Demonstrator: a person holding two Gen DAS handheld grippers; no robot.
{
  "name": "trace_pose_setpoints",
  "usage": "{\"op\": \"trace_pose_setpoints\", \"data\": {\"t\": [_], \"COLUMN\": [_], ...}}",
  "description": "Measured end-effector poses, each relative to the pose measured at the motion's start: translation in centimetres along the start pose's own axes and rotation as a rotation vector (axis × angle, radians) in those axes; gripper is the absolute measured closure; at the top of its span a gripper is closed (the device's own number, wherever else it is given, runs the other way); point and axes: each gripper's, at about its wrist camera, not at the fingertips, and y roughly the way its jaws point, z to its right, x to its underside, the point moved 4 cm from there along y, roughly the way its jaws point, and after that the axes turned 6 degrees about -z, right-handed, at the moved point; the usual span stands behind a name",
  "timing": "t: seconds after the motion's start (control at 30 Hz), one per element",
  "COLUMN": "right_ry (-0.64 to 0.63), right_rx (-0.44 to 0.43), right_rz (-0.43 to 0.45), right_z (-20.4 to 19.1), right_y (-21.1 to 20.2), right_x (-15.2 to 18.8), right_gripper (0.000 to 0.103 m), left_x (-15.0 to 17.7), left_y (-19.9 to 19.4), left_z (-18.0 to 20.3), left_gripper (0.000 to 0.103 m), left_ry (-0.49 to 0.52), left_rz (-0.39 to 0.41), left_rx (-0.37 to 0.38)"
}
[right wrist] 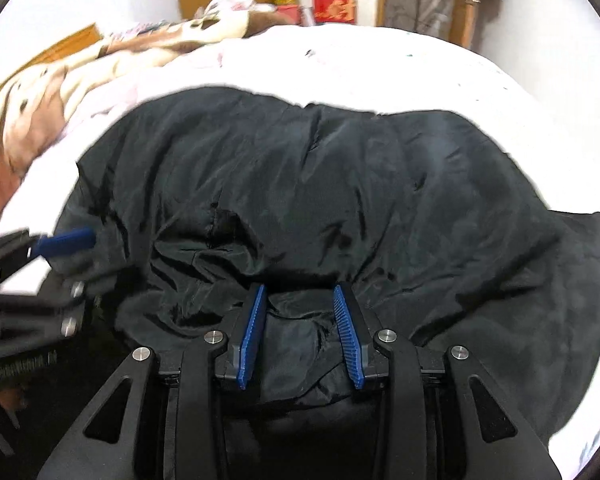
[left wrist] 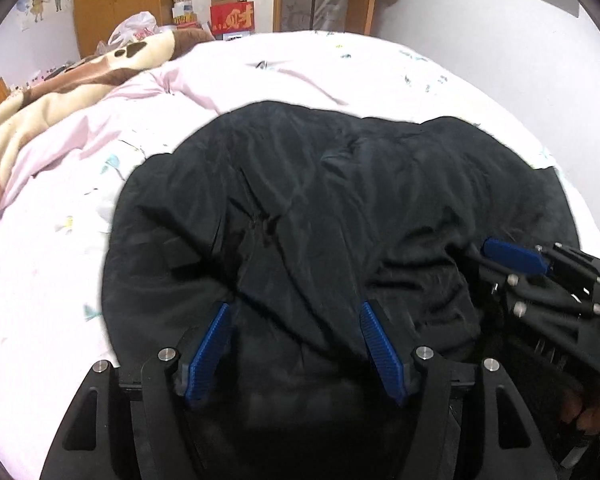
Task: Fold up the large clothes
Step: 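Open both tools and lift them off the jacket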
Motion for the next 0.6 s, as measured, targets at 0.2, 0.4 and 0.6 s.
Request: {"op": "trace_pose_setpoints", "data": {"t": [0.2, 0.4, 0.6], "right_ry": [0.046, 0.053, 0.112], "right_rx": [-0.009, -0.014, 0.003], "right_rz": [0.066, 0.11, 0.145], "right_z": [0.5, 0.6, 2.7], "right_y": [-6.2, -12.1, -17.7], "right_x": [1.3, 4.6, 9.3], "right_gripper": [0.057, 0.057, 0.047], "left_x": [2.2, 5.3, 10.3], "left_y": [-5.6, -10.6, -14.1], "left_z": [-0.4, -2.1, -6.0], "left_gripper": [0.036, 0.036, 0.035], "left_ry": [0.001, -0.028, -0.099], "left_rz": [0.014, 0.044, 0.054], "left_rx": [0.011, 0.008, -0.018]}}
